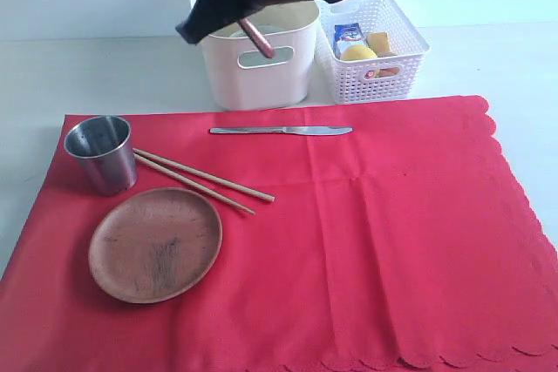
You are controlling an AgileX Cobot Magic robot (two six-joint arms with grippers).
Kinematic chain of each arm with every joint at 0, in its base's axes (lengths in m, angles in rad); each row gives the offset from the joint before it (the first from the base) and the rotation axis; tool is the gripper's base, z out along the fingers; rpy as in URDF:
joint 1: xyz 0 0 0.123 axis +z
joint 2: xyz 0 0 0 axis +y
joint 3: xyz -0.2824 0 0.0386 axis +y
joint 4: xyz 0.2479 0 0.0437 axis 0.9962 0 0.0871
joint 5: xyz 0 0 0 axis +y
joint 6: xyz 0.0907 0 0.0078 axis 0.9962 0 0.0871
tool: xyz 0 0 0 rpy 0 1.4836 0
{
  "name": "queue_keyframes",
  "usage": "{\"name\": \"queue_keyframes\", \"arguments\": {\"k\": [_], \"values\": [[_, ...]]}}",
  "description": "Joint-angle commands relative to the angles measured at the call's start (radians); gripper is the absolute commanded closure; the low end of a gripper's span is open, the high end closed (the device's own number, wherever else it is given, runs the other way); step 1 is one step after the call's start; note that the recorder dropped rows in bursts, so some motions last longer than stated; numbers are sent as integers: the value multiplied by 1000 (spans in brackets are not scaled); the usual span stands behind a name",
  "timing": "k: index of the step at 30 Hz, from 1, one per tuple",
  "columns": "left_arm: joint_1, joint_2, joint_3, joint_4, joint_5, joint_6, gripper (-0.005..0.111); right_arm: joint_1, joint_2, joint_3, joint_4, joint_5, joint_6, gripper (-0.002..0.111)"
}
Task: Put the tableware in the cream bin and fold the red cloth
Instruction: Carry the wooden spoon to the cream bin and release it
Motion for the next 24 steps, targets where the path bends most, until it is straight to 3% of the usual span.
{"name": "queue_keyframes", "arguments": {"k": [1, 8, 12, 24], "values": [[2, -6, 3, 7, -5, -2, 107, -41, -10, -5, 103, -263, 20, 108], [2, -6, 3, 7, -5, -2, 107, -48, 135, -5, 108, -593, 16, 108], [2, -6, 3, 7, -5, -2, 107, -48, 175, -7, 245, -620, 16, 105], [2, -6, 3, 7, -5, -2, 107, -48, 179, -7, 277, -642, 16, 60]]}}
